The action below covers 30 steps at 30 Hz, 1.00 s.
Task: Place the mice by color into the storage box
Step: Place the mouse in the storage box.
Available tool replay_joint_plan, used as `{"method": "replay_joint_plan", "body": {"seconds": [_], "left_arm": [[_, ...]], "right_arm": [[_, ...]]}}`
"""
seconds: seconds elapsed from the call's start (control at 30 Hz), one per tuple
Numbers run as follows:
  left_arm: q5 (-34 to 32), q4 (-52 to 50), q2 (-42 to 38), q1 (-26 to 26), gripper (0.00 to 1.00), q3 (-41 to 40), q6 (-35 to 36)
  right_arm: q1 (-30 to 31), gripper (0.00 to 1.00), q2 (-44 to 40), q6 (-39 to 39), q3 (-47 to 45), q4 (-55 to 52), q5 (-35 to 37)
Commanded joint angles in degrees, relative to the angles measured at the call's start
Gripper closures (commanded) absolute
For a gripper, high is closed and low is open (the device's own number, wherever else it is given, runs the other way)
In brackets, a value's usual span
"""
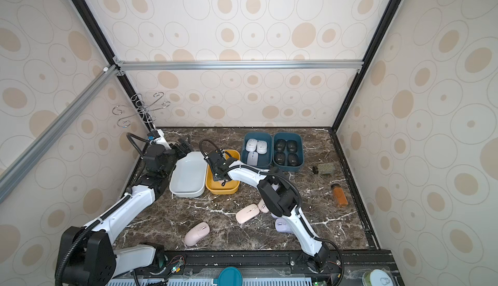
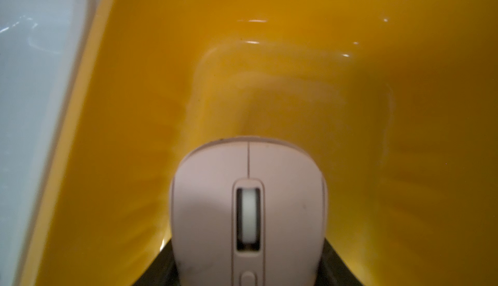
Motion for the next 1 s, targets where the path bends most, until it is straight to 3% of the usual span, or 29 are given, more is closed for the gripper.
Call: {"method": "replay_joint_plan", "body": {"seconds": [0.0,0.37,0.5,0.7,0.97], "left_arm": [[-0.2,0.8,0.4,0.4,0.00,0.4,0.8],[1.2,0.8,0.6,0.7,0.00,0.8,0.5],[2.0,0.9,1.1,0.9,0.00,1.0,0.3],[3.0,1.1,1.4,1.0,0.00,1.2,-0.1],[4.8,1.6,2.0,1.1,0.00,1.4,-0.2]], "right_arm": [[-1.0,0.58,3.8,0.1,6.1,-0.7,-1.8],[-2.4,0.51,14.9,1.9,22.5,-8.9,0.5],[-2.4,0.42,15.9,3.1,25.3,-10.8,1.1],[-2.5,0.32,13.4,1.9,24.5,-9.5,0.6],[-2.3,0.31,7.0,-0.6,23.5,-9.0,-1.9]]}}
